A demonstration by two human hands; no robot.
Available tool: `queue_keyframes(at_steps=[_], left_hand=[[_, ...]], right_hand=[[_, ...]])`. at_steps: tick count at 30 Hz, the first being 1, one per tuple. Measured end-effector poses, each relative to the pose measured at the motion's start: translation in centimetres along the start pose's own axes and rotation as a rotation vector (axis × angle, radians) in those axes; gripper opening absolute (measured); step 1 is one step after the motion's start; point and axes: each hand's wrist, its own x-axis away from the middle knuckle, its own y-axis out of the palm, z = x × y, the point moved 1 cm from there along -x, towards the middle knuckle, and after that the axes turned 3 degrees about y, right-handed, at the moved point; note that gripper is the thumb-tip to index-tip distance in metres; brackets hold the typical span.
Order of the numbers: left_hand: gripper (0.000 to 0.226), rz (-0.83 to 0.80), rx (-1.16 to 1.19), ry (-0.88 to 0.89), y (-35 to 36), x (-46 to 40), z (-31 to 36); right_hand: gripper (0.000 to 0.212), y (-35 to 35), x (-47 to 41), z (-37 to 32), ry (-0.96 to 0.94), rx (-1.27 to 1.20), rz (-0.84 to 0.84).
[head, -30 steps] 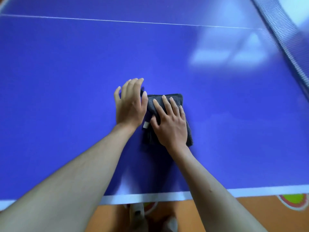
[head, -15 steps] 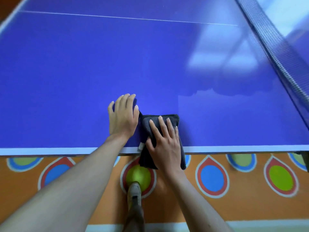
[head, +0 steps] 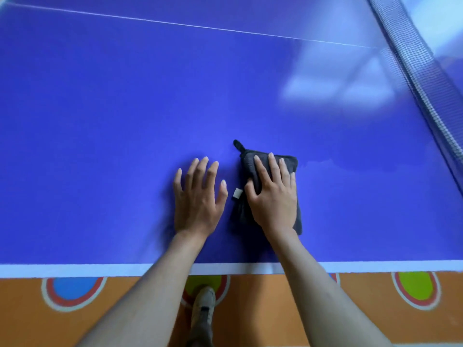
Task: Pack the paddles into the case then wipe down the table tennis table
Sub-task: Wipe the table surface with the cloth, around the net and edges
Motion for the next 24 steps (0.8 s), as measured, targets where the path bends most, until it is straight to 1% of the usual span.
queue_keyframes(at_steps=[3,8,13,19,21,24], left_hand=[[0.047,-0.041,-0.022,-0.005,0.0,-0.2,0.0],[0.049,-0.087,-0.061,-0.018,-0.1,-0.3,-0.1],[0.05,-0.101,-0.086,-0.004,-0.2,-0.3,-0.1],[0.049,-0.062,-0.097,0.001,-0.3,-0.3,0.0],[0.048,-0.063,-0.068,-0.008,-0.5,-0.3,0.0],[0.05,-0.09,0.0,-0.073,-0.9,-0.5,0.2]], right_hand=[[0.061,0.4,-4.2,0.4,-0.025,0.009,-0.037],[0.059,1.4,-10.0,0.9,-0.063,0.026,-0.048],[0.06,2.0,-13.6,1.4,-0.105,0.004,-0.082],[0.059,2.0,-11.4,2.1,-0.112,-0.03,-0.086],[0.058,1.5,-8.9,2.4,-0.123,-0.035,-0.086],[0.059,0.2,-3.7,3.2,-0.133,-0.053,-0.076]])
